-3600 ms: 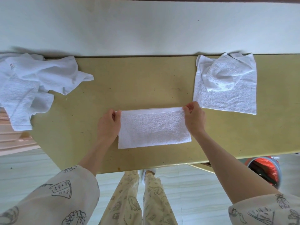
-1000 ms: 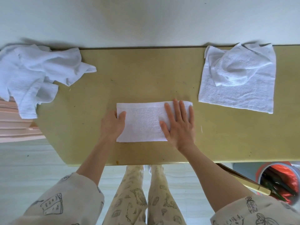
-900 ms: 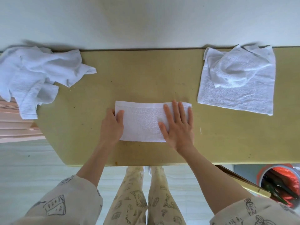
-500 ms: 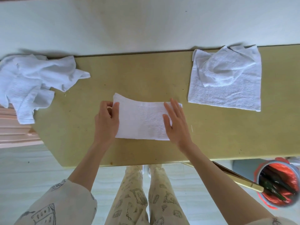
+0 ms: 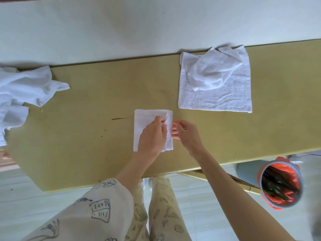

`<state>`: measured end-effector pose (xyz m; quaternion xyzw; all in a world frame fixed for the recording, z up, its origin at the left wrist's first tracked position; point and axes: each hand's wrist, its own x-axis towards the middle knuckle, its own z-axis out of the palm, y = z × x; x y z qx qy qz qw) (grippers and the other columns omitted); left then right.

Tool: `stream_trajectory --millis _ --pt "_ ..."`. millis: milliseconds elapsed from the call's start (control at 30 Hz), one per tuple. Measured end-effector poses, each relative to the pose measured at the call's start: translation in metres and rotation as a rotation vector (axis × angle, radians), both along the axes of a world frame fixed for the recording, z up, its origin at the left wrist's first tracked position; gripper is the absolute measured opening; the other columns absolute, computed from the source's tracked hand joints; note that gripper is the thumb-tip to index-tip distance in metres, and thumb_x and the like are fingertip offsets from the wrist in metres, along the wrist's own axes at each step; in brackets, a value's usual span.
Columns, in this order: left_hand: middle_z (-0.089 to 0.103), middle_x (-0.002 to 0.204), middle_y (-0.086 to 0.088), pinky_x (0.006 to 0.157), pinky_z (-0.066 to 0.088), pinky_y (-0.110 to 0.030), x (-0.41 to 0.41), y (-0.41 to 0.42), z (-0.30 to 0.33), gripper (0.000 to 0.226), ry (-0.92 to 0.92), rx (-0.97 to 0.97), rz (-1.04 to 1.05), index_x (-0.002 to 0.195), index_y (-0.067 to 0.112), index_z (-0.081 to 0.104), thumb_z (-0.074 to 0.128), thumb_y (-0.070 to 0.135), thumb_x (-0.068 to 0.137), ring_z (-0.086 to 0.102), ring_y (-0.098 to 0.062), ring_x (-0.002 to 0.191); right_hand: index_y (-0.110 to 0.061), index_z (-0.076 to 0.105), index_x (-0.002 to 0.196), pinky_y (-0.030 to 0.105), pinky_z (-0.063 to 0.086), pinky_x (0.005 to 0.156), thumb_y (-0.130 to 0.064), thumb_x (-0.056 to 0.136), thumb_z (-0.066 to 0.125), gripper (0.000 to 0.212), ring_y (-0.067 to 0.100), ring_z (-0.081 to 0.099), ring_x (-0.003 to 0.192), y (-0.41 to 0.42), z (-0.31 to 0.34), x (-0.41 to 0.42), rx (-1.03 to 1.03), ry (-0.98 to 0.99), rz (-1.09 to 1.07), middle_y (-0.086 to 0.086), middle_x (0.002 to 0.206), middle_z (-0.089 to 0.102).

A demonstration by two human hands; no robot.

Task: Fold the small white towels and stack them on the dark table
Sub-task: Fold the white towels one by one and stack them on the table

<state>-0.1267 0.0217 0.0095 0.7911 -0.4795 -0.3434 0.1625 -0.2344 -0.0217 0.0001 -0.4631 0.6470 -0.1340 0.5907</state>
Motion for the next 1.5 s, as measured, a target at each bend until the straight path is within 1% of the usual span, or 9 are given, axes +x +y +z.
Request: stream_trajectory --millis 400,567,700,800,867,933,1033,1233,1500 --pt "0.059 0.111 -0.008 0.082 0.044 -0.033 -0.008 0.000 -0.007 0.032 0.075 -0.030 -0.006 0.122 0.008 0.052 0.031 0.018 0.099 0.056 -0.025 0.103 -0.007 0.066 0.096 0.030 0.057 0.077 -0.005 0.093 0.044 0.023 0.021 0.069 0.084 0.004 0.003 -0.003 0.047 -0.049 -0.044 0.008 0.090 0.069" --pt "0.059 0.100 -0.011 0.075 0.050 -0.043 0.024 0.032 -0.015 0.031 -0.257 -0.289 -0.065 0.114 0.007 0.060 0.038 0.009 0.091 0.052 -0.029 0.090 -0.017 0.064 0.085 0.040 0.056 0.081 -0.012 0.088 0.053 0.012 0.023 0.068 0.083 0.009 0.001 -0.004 -0.018 0.083 0.003 0.007 0.086 0.070" --pt "0.046 0.137 -0.009 0.096 0.041 -0.043 0.049 0.063 -0.030 0.043 -0.388 -0.192 -0.263 0.129 0.012 0.048 0.031 0.022 0.091 0.038 -0.028 0.126 -0.015 0.061 0.090 0.040 0.054 0.083 -0.015 0.087 0.058 0.004 0.020 0.064 0.082 0.015 0.003 -0.002 -0.026 0.137 0.026 0.004 0.089 0.068" --pt "0.024 0.153 -0.006 0.109 0.029 -0.044 0.057 0.075 -0.040 0.051 -0.410 -0.093 -0.409 0.141 0.013 0.035 0.028 0.031 0.094 0.019 -0.026 0.141 -0.010 0.059 0.104 0.030 0.049 0.081 -0.018 0.088 0.060 0.018 0.019 0.062 0.091 0.023 0.004 -0.003 -0.025 0.206 0.112 0.002 0.099 0.065" --pt "0.017 0.155 -0.005 0.112 0.021 -0.046 0.060 0.074 -0.041 0.054 -0.420 -0.072 -0.451 0.143 0.013 0.029 0.026 0.035 0.094 0.010 -0.023 0.142 -0.008 0.057 0.109 0.027 0.043 0.081 -0.017 0.089 0.057 0.022 0.021 0.058 0.096 0.029 0.005 -0.001 -0.155 0.317 0.178 0.004 0.104 0.061" --pt "0.016 0.156 -0.005 0.112 0.014 -0.049 0.063 0.069 -0.039 0.055 -0.442 -0.091 -0.483 0.144 0.012 0.027 0.025 0.034 0.093 0.005 -0.023 0.142 -0.004 0.057 0.113 0.034 0.045 0.085 -0.013 0.090 0.049 0.025 0.028 0.056 0.102 0.034 0.003 0.006 -0.518 0.472 0.305 0.011 0.110 0.058" --pt "0.019 0.155 -0.005 0.114 0.012 -0.050 0.066 0.054 -0.035 0.054 -0.435 -0.150 -0.471 0.143 0.008 0.028 0.024 0.025 0.092 0.006 -0.020 0.143 0.000 0.052 0.123 0.046 0.037 0.106 -0.007 0.090 0.043 0.035 0.034 0.047 0.126 0.036 -0.015 0.021 -0.889 0.555 0.528 0.019 0.129 0.053" --pt "0.025 0.153 -0.009 0.114 0.020 -0.049 0.068 0.039 -0.060 0.053 -0.510 -0.192 -0.480 0.144 0.004 0.025 0.021 0.029 0.098 0.018 -0.019 0.142 0.000 0.039 0.138 0.043 0.020 0.113 -0.029 0.095 0.029 0.053 0.026 0.032 0.137 0.024 -0.053 0.030 -0.861 0.648 0.701 0.015 0.146 0.039" --pt "0.023 0.153 -0.009 0.114 0.016 -0.051 0.067 0.039 -0.068 0.055 -0.589 -0.219 -0.476 0.145 0.005 0.021 0.022 0.031 0.097 0.016 -0.020 0.142 -0.001 0.033 0.141 0.044 0.014 0.114 -0.034 0.095 0.028 0.056 0.023 0.020 0.140 0.022 -0.057 0.028 -0.850 0.685 0.718 0.014 0.149 0.033"
